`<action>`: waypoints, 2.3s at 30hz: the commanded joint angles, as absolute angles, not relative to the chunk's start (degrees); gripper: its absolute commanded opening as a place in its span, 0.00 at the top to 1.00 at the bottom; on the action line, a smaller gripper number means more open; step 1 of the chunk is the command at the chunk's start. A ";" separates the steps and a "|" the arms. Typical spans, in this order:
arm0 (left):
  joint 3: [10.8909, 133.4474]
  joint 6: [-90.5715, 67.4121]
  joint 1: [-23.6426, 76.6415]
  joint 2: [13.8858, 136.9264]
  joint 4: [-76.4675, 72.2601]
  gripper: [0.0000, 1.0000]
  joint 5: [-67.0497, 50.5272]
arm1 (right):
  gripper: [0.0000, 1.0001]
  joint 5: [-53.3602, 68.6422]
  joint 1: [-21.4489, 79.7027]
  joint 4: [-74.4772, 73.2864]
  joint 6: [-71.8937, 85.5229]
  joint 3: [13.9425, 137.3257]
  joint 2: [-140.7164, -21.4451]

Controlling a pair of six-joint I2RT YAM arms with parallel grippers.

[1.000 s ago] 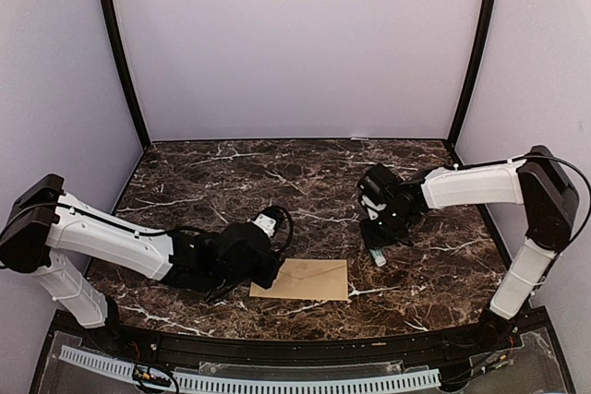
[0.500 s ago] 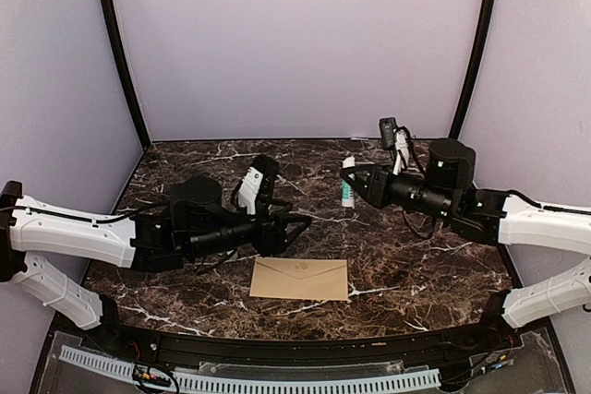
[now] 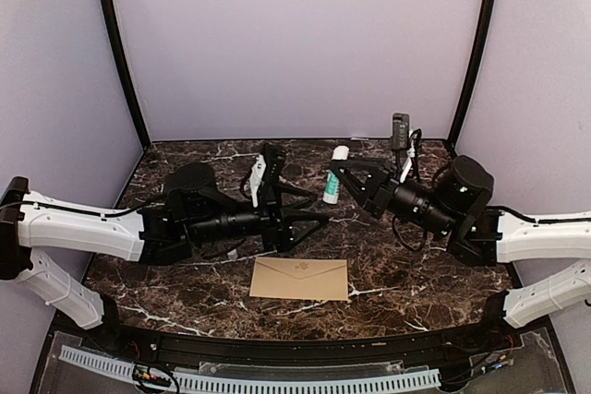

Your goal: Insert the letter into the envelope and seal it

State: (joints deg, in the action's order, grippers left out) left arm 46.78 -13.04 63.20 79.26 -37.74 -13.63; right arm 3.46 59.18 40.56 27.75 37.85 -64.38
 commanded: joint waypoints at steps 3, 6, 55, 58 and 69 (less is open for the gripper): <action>52.19 -12.05 63.02 82.35 -40.12 0.39 -19.58 | 1.00 3.68 60.01 48.12 28.65 37.18 -64.41; 54.77 -12.40 63.02 84.59 -39.68 0.46 -20.02 | 1.00 3.99 60.16 48.39 28.99 37.05 -64.73; 58.50 -7.12 63.02 87.33 -34.16 0.95 -18.56 | 1.00 3.21 60.74 33.72 20.21 39.07 -63.40; 58.17 -7.40 63.02 86.14 -34.50 0.95 -27.03 | 1.00 11.53 60.52 35.42 17.67 37.84 -62.38; 56.53 -10.59 63.02 84.22 -40.58 0.94 -52.95 | 1.00 28.28 59.43 35.93 15.82 39.89 -63.76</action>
State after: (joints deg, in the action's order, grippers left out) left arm 57.01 -9.65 61.69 86.89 -35.48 -39.33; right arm 23.00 60.05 36.36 17.23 38.30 -62.15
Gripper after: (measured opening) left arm 0.230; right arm 0.203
